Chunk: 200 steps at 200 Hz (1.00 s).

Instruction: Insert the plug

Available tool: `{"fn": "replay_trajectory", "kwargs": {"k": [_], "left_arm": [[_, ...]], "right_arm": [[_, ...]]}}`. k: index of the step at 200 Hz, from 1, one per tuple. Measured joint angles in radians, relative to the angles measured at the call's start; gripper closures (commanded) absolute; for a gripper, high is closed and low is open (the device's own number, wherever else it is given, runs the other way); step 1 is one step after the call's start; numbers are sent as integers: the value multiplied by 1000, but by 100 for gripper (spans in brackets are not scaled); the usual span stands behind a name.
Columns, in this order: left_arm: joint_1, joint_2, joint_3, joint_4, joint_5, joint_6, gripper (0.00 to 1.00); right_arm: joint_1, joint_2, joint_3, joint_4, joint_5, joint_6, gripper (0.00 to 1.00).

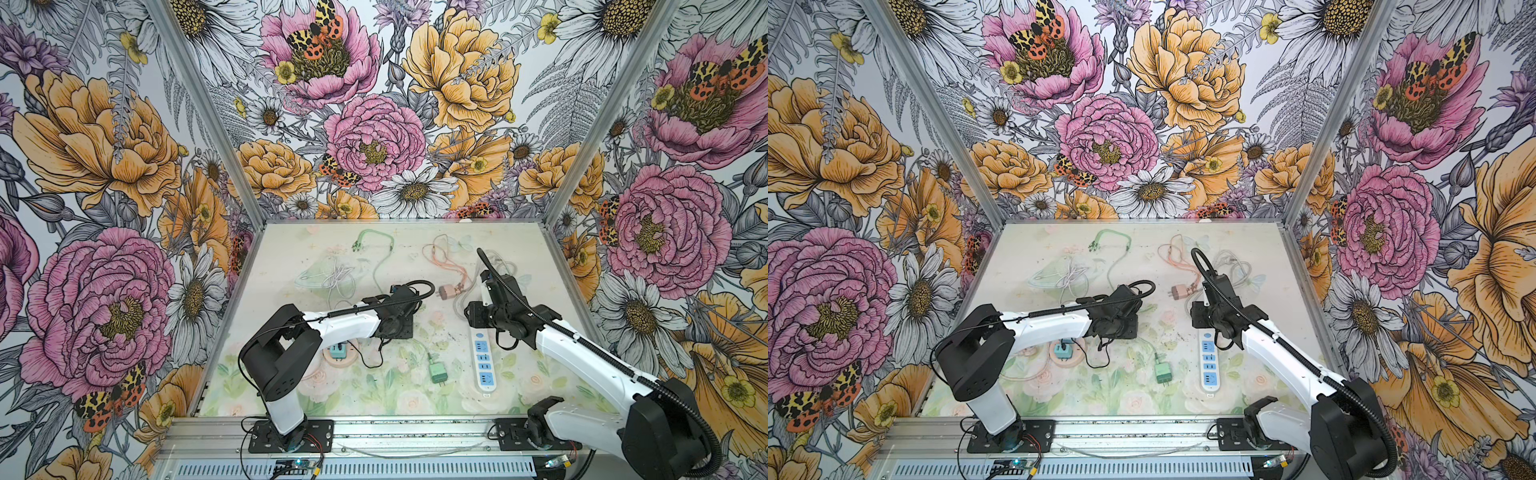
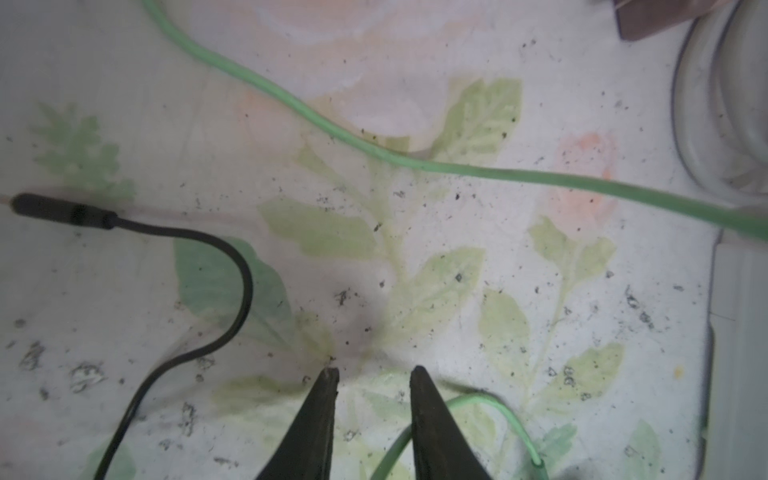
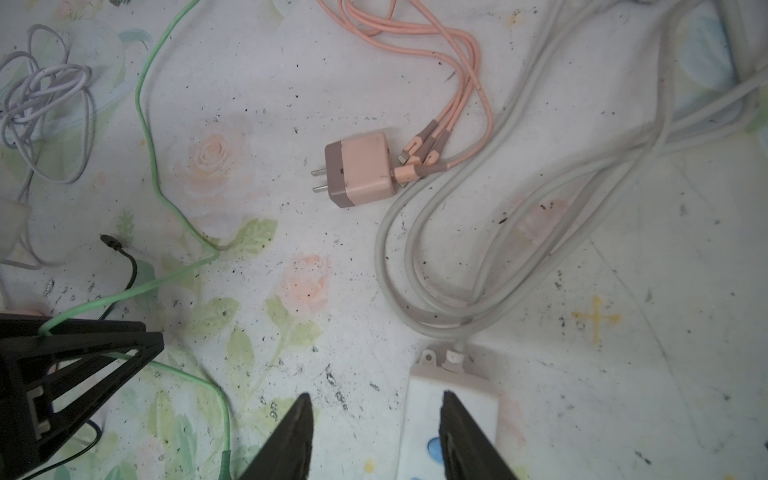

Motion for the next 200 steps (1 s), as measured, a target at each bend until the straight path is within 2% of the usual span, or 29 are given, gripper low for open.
{"fn": "replay_trajectory", "kwargs": {"k": [25, 80, 140, 167, 200], "left_arm": [[19, 36, 29, 31, 29, 23, 66], [114, 34, 37, 92, 115, 77, 50], [191, -166, 37, 120, 274, 165, 48], [202, -176, 37, 143, 354, 184, 49], [191, -173, 46, 155, 394, 224, 49]], "right_arm": [[0, 0, -4, 0, 11, -2, 49], [-1, 5, -4, 0, 57, -19, 48], [-1, 64, 5, -2, 77, -27, 48], [-1, 70, 16, -3, 84, -35, 48], [-10, 67, 17, -3, 107, -42, 46]]}}
